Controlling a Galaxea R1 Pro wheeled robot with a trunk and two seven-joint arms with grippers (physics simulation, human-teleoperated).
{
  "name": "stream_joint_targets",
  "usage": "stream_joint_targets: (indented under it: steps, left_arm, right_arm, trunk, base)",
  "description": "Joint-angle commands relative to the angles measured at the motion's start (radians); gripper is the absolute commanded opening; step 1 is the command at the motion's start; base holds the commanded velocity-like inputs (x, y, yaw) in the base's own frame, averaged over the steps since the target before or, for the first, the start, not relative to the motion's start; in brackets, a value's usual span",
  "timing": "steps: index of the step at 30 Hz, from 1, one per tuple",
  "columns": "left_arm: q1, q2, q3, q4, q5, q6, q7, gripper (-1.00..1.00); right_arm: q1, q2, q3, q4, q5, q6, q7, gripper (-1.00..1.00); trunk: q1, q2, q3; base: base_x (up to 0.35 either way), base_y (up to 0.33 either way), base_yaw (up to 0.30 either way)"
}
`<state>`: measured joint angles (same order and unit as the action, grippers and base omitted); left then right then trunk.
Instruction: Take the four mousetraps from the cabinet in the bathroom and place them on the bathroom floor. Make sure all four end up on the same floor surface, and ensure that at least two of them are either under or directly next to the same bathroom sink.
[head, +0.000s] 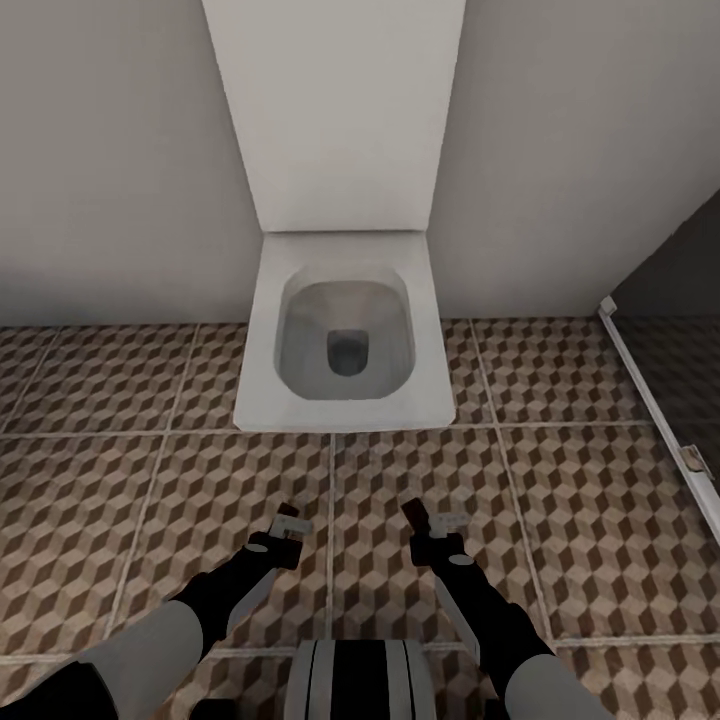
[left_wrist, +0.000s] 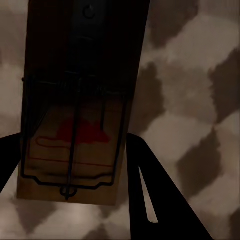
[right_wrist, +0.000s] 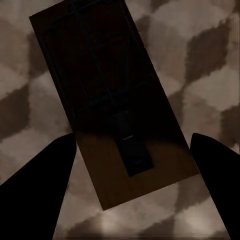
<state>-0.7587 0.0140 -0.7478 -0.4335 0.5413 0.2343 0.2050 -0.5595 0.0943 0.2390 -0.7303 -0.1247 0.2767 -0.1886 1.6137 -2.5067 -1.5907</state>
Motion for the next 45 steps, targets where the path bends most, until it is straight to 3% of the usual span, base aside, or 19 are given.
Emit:
stream_joint_targets:
  steps: [1, 28, 36, 45]
  left_arm:
    - [-0.001, 0.001, -0.008, -0.003, 0.006, 0.005, 0.008, -1.0]
    - [-0.001, 0.001, -0.008, -0.004, 0.006, 0.005, 0.007, -1.0]
    - [-0.001, 0.001, -0.008, -0.004, 0.006, 0.005, 0.008, -1.0]
    - [-0.001, 0.001, -0.008, -0.004, 0.006, 0.004, 0.008, -1.0]
  right_arm:
    - [0.0, -0.001, 0.005, -0.002, -0.01, 0.004, -0.009, -1.0]
    - [0.0, -0.001, 0.005, -0.002, -0.01, 0.004, -0.009, -1.0]
    - [0.0, -0.001, 0.005, -0.002, -0.01, 0.004, -0.009, -1.0]
    - [0.0, -0.001, 0.005, -0.002, -0.01, 0.004, -0.009, -1.0]
  trunk:
    - [0.0, 0.0, -0.002]
    - [0.0, 0.0, -0.018]
    - [0.003, -0.002, -0.051]
    - [0.003, -0.002, -0.056]
  base:
    - [0.0, 0.0, 0.0]
    - [0.0, 0.0, 0.0]
    - [0.0, 0.0, 0.0]
    - [0.0, 0.0, 0.0]
